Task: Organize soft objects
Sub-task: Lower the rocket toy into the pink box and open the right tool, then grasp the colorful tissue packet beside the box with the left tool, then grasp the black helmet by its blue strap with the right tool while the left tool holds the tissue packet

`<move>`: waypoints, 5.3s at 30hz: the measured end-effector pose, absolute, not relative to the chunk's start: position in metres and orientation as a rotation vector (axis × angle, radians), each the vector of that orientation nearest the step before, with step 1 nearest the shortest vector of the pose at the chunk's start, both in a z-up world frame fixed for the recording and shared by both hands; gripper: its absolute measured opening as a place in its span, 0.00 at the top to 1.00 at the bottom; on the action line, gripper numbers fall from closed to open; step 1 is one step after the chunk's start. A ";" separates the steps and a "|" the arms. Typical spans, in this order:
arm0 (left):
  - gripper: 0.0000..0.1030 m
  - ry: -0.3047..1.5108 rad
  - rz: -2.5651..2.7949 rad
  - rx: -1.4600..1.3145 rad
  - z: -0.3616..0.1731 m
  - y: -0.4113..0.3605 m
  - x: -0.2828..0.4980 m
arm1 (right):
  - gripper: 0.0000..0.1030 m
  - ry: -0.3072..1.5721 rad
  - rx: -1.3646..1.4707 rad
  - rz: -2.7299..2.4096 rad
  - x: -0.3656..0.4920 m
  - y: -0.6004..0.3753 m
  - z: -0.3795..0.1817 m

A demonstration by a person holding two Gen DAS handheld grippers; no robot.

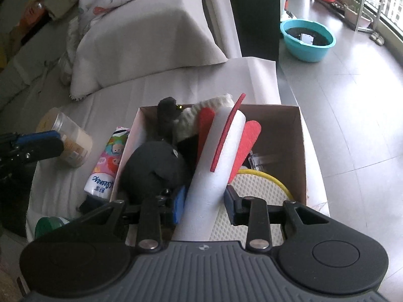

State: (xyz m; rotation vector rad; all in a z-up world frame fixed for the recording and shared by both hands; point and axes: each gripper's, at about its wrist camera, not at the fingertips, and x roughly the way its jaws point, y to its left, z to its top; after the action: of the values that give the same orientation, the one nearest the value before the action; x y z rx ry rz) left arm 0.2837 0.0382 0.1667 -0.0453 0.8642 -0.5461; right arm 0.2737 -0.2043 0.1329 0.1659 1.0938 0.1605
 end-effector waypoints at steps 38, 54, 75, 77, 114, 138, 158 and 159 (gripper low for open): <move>0.60 1.136 -0.515 -0.255 0.082 0.057 0.340 | 0.49 0.939 -0.038 0.185 0.238 -0.173 0.198; 0.67 1.143 -0.651 -0.412 0.089 0.067 0.338 | 0.49 0.922 -0.019 0.191 0.234 -0.183 0.197; 0.79 1.036 -0.631 -0.294 0.113 0.112 0.293 | 0.49 0.914 -0.090 0.236 0.245 -0.125 0.200; 0.79 0.983 -0.603 -0.269 0.123 0.130 0.276 | 0.49 0.935 -0.105 0.262 0.254 -0.107 0.195; 0.71 0.943 -0.409 -0.276 0.072 0.233 0.197 | 0.45 1.464 -0.188 0.203 0.345 -0.004 0.097; 0.68 0.950 -0.363 -0.324 0.059 0.235 0.196 | 0.14 1.374 0.006 0.202 0.367 -0.017 0.099; 0.70 0.929 -0.345 -0.318 0.067 0.234 0.195 | 0.05 1.310 -0.063 0.162 0.373 0.018 0.083; 0.70 0.929 -0.345 -0.319 0.067 0.234 0.195 | 0.15 1.292 -0.104 0.171 0.373 0.026 0.082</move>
State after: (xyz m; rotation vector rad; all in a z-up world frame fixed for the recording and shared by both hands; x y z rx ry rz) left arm 0.1949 0.2340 0.0674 -0.3189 0.9288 -0.3449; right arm 0.3732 0.0257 0.0819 -0.1040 1.2920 0.1711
